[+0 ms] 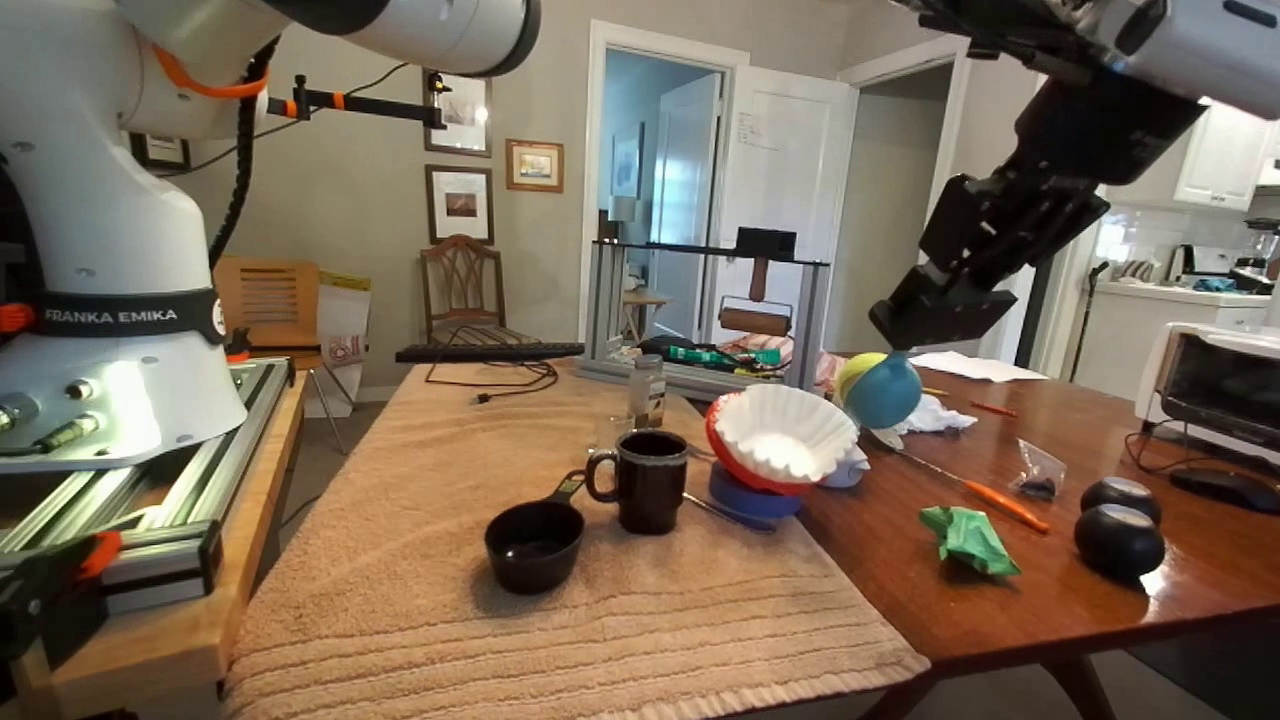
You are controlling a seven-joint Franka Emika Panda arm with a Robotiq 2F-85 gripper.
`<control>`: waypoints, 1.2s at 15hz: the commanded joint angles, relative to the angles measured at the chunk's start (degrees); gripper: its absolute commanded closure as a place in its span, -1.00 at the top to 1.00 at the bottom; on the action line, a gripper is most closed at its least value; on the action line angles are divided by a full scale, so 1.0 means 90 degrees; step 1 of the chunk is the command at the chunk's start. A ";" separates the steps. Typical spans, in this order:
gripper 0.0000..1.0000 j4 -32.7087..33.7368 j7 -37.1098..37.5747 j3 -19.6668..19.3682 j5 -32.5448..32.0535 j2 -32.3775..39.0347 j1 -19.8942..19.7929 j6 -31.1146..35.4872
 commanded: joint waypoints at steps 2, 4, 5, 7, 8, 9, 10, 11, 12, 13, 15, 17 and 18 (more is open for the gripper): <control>-0.57 -0.0188 -0.0272 -0.0039 -0.0089 -0.0562 0.0146 -0.0436; -0.57 -0.0209 -0.0387 -0.0036 -0.0081 -0.0749 0.0187 -0.0714; -0.57 -0.0212 -0.0436 -0.0045 -0.0086 -0.0827 0.0215 -0.0840; -0.57 -0.0215 -0.0541 -0.0066 -0.0092 -0.0976 0.0268 -0.1085; -0.57 -0.0210 -0.0618 -0.0070 -0.0088 -0.1033 0.0282 -0.1199; -0.57 -0.0204 -0.0679 -0.0082 -0.0093 -0.1076 0.0321 -0.1262; -0.57 -0.0197 -0.0763 -0.0089 -0.0096 -0.1114 0.0345 -0.1324; -0.57 -0.0181 -0.0847 -0.0091 -0.0088 -0.1140 0.0370 -0.1345; -0.57 -0.0166 -0.0900 -0.0093 -0.0071 -0.1151 0.0401 -0.1294; -0.57 -0.0163 -0.0930 -0.0077 -0.0030 -0.1153 0.0430 -0.1235; -0.57 -0.0195 -0.0937 -0.0059 0.0019 -0.1148 0.0488 -0.1215; -0.57 -0.0139 -0.0917 -0.0035 0.0078 -0.1097 0.0535 -0.1234; -0.57 -0.0055 -0.0881 -0.0043 0.0086 -0.1032 0.0573 -0.1221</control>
